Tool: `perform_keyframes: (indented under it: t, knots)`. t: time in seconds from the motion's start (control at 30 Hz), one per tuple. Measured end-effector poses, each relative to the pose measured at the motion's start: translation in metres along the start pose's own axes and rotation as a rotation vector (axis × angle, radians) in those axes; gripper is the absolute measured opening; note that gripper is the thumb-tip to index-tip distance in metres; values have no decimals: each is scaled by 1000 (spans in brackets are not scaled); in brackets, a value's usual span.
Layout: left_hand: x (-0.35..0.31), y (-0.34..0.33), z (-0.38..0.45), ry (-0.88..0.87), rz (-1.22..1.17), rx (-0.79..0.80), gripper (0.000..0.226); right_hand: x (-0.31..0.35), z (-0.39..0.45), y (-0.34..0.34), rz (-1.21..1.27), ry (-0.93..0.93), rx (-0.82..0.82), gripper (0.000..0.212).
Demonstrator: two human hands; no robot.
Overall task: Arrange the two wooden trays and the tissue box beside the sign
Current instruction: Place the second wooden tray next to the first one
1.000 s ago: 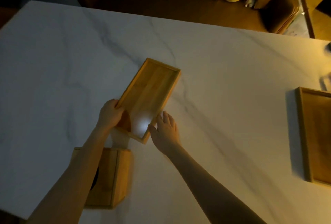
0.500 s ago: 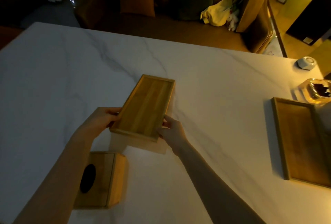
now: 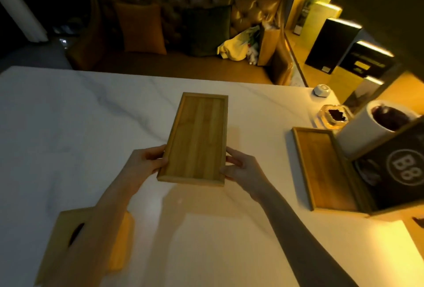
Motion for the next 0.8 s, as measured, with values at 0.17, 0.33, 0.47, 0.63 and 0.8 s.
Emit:
perform_keyframes:
  t: [0.17,0.33,0.47,0.63,0.8]
  knots:
    - [-13,-54,-7,-104,42,29,36,-3,-25,47,-83,28,-117,52]
    - [-19,-106,-5,-99,64,50,37,-24,-47,89,-128,-7,-224,52]
    - [-16,-142,2,-71,83,66,37,-46,-57,118,-101,-76,-275,51]
    - [-7,-174,11,-48,136,54,35,-70,-56,143,-88,-157,-278,51]
    - [3,-192,26,-7,146,73,36,-93,-49,157,-78,-223,-267,53]
Point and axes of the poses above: each hand's wrist, its own z-axis towards the middle knuckle, its own y-axis out of the back of the hand, x = y × z, the point moved 5 cm from there along z, towards the middle knuckle, and after that the axes turned 8 degrees about y, right-handed, at the moved point
